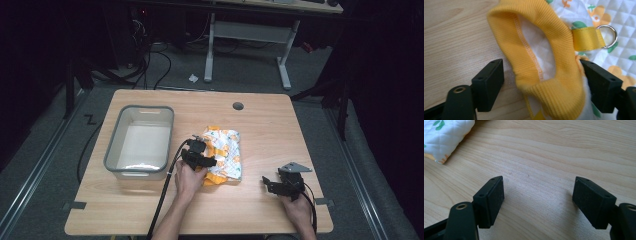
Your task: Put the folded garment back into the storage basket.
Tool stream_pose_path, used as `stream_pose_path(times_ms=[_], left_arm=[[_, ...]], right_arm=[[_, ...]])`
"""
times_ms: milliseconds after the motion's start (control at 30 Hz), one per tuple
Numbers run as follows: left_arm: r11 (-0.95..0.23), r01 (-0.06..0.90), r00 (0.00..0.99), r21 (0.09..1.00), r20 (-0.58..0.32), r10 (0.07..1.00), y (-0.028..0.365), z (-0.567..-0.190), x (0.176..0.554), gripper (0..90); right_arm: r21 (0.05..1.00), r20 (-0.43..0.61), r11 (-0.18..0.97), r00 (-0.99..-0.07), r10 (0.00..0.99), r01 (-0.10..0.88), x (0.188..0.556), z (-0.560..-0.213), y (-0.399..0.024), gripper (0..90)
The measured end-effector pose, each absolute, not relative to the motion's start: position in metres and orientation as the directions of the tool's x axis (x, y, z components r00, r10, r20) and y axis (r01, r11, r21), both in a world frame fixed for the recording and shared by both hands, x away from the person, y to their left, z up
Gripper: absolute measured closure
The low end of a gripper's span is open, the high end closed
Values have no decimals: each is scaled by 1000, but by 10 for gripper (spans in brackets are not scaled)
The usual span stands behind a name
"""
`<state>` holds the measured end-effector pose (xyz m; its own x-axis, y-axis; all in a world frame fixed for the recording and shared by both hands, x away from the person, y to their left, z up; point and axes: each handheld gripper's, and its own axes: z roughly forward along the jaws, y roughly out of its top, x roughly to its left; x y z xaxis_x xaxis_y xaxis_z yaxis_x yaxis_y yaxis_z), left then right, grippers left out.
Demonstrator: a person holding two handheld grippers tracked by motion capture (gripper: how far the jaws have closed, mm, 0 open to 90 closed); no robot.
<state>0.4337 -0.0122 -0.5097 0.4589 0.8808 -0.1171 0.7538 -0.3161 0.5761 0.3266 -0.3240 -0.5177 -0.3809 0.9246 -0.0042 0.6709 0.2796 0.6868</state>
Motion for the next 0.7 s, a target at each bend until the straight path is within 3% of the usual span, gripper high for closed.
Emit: stream_pose_path(times_ms=[433,700], left_arm=[[-382,700,534,604,-88,841,-17,-509,429,540],[-364,705,551,609,-146,822,-16,-509,430,699]], right_arm=[[687,-5,280,-381,924,671,327,-518,-324,257],[687,-5,280,-381,924,671,327,-518,-324,258]])
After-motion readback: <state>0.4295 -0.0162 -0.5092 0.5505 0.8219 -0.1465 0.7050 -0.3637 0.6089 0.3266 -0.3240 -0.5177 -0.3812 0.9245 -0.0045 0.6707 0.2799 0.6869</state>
